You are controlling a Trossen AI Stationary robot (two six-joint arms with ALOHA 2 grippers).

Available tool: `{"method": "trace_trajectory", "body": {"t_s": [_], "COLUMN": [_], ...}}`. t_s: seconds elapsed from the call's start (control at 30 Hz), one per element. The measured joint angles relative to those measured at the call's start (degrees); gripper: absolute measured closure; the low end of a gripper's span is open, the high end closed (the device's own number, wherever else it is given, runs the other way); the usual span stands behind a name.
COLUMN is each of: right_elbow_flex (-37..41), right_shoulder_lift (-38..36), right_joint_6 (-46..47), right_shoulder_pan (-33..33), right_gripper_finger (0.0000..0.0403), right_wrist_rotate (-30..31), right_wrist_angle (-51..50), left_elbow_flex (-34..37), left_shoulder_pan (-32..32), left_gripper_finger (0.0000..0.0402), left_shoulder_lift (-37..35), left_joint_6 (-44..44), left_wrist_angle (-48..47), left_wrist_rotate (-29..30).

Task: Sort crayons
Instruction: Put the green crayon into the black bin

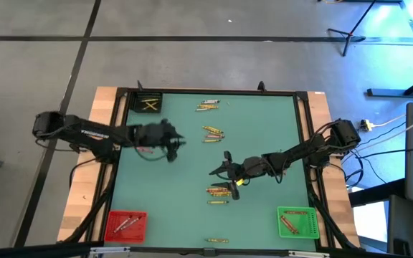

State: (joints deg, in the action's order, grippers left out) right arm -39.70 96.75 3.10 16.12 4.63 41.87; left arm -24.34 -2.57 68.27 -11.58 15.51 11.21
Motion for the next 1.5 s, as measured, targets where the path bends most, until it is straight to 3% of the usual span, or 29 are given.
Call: {"method": "trace_trajectory", "body": {"t_s": [0.2,0.43,0.57,0.83,1.1,1.37,1.5], "right_elbow_flex": [0.0,-0.03,-0.26,-10.17,-23.24,-23.74,-21.55], "right_shoulder_lift": [-0.05,-1.03,-4.87,-13.43,-15.82,-15.78,-15.76], "right_joint_6": [-0.54,-2.29,0.66,9.1,19.17,31.7,35.86], "right_shoulder_pan": [-0.02,-0.33,-2.0,-8.17,-12.61,-17.0,-19.46], "right_gripper_finger": [0.0205,0.0205,0.0205,0.0205,0.0205,0.0205,0.0205], "right_wrist_rotate": [5.9,11.9,12.91,13.32,18.04,15.76,12.36], "right_wrist_angle": [-0.05,-0.63,-6.8,-44.38,-84.09,-110.52,-115.77], "left_elbow_flex": [7.54,11.55,12.2,12.28,11.04,7.13,6.93], "left_shoulder_pan": [13.3,24.01,27.53,29.2,29.22,29.33,29.33], "left_gripper_finger": [0.0289,0.0289,0.0289,0.0289,0.0289,0.0289,0.0289], "left_shoulder_lift": [0.0,0.0,1.03,10.09,20.6,26.09,26.1], "left_joint_6": [-1.56,1.19,1.19,1.79,3.4,4.7,4.72], "left_wrist_angle": [21.92,26.87,28.15,39.34,54.13,54.32,53.64], "left_wrist_rotate": [4.83,9.15,13.3,15.23,14.72,14.0,14.02]}}
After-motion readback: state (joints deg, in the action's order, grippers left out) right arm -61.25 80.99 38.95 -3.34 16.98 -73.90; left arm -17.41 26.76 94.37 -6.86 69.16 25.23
